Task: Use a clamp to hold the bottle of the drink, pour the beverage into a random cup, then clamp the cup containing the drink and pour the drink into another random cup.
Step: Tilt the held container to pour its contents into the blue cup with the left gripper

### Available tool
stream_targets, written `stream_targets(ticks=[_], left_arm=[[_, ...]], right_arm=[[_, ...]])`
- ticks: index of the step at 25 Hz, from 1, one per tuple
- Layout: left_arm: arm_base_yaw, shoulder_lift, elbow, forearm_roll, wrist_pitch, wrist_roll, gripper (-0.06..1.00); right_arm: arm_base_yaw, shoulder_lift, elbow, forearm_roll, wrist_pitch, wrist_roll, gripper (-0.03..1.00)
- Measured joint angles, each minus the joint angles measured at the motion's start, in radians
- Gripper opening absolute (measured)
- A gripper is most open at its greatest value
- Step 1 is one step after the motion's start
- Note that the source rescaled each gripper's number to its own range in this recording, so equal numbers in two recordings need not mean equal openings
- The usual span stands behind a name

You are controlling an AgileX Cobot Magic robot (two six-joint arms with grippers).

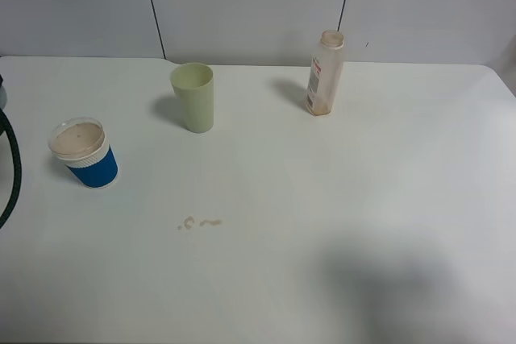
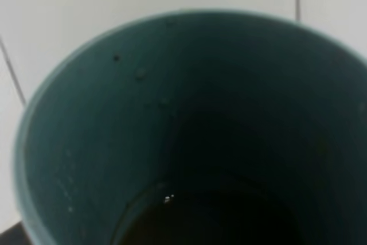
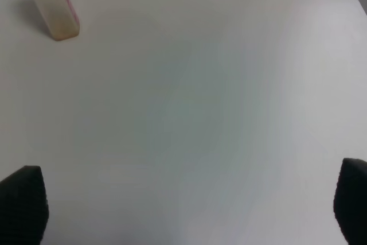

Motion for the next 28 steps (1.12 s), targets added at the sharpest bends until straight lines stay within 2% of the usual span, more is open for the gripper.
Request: stream_targets(ticks=[5,8,10,14,22,28], left_arm=[[0.273,0.000,-0.078,0.315,0.000,-0.145,0.01],[0.376,-0.002,-0.128,0.465,0.021,-0.228,0.01],[0.411,-0.002,-0.159,0.530,0.061,-0.286,0.01],[0.425,-0.002,-0.196,0.586,0.163,-0.345,0.01],[0.425,-0.002,-0.198,0.649,0.326,-0.356,0.01],[0.425,-0.002,-0.198,0.648,0.444,-0.375,0.01]], right_arm=[[0.000,0.000,0.000,0.000,0.000,0.000,1.00],[0.000,0.000,0.000,0.000,0.000,0.000,1.00],[0.000,0.000,0.000,0.000,0.000,0.000,1.00],[0.000,0.000,0.000,0.000,0.000,0.000,1.00],[0.000,0.000,0.000,0.000,0.000,0.000,1.00],[0.000,0.000,0.000,0.000,0.000,0.000,1.00]])
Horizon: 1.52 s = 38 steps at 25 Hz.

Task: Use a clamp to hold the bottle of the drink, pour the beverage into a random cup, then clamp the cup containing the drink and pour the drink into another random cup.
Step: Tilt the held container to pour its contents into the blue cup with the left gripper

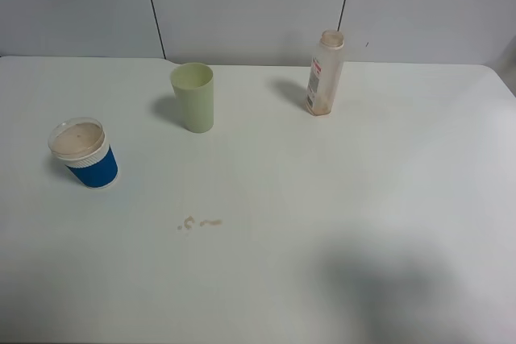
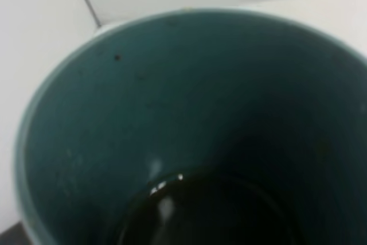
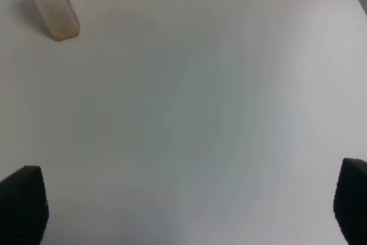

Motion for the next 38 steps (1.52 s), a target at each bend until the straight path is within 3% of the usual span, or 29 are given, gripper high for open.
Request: stream_targets(ticks=[5,9,15,18,31,38], left_arm=[[0.000,0.000,0.000,-0.109,0.100,0.005,0.01],[-0.020,0.000,0.000,-0.236,0.133,0.081,0.01],[-0.229,0.000,0.000,-0.515,0.279,0.405,0.01],[-0.316,0.000,0.000,-0.604,0.320,0.534,0.01],[-0.362,0.000,0.000,-0.690,0.330,0.636,0.01],[-0.497,0.000,0.000,-0.844,0.332,0.869,0.01]], right_arm=[[0.000,0.000,0.000,0.000,0.000,0.000,1.00],[0.000,0.000,0.000,0.000,0.000,0.000,1.00],[0.000,0.000,0.000,0.000,0.000,0.000,1.00],[0.000,0.000,0.000,0.000,0.000,0.000,1.00],[0.000,0.000,0.000,0.000,0.000,0.000,1.00],[0.000,0.000,0.000,0.000,0.000,0.000,1.00]])
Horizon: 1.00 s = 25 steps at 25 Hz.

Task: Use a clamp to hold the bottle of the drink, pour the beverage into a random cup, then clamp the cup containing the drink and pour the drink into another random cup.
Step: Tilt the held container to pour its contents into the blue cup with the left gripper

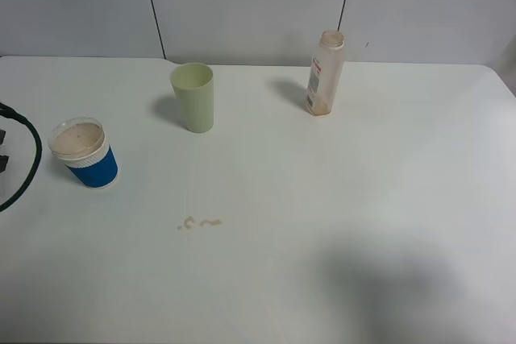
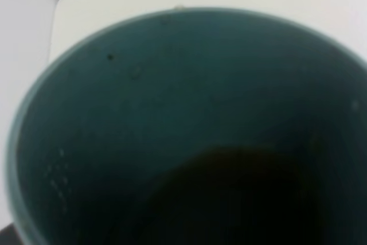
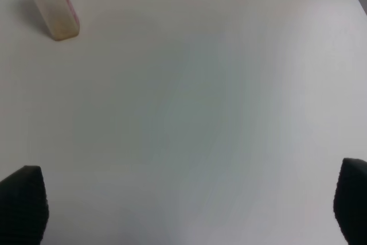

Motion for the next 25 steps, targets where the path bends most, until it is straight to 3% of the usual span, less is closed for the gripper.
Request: stream_targets(ticks=[4,12,17,25], left_arm=[[-0.026,0.001,-0.015,-0.009,0.025,0.025,0.01],[-0.043,0.081,-0.136,0.075,0.120,0.025,0.01],[-0.098,0.139,-0.180,0.103,0.139,0.034,0.01],[-0.109,0.187,-0.208,0.158,0.158,0.060,0.01]], right_arm=[[0.000,0.000,0.000,0.000,0.000,0.000,1.00],[0.000,0.000,0.000,0.000,0.000,0.000,1.00],[0.000,0.000,0.000,0.000,0.000,0.000,1.00],[0.000,0.000,0.000,0.000,0.000,0.000,1.00]])
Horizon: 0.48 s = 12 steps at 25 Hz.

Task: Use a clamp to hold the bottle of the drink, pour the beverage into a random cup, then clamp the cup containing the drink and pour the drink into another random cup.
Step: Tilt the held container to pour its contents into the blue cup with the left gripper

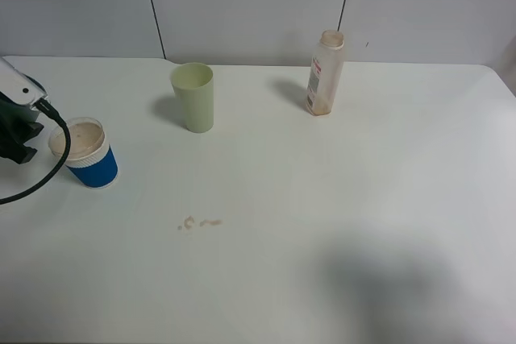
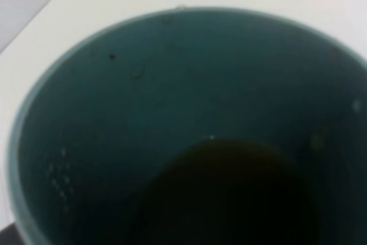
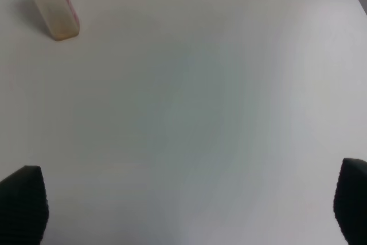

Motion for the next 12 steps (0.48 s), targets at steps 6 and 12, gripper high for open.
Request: stream_targets(ticks=[6,12], left_arm=[[0.000,0.000,0.000,0.046,0.000,0.020,0.01],[0.000,0.000,0.000,0.112,0.000,0.021,0.01]], right_arm=[[0.000,0.000,0.000,0.000,0.000,0.000,1.00],[0.000,0.000,0.000,0.000,0.000,0.000,1.00]])
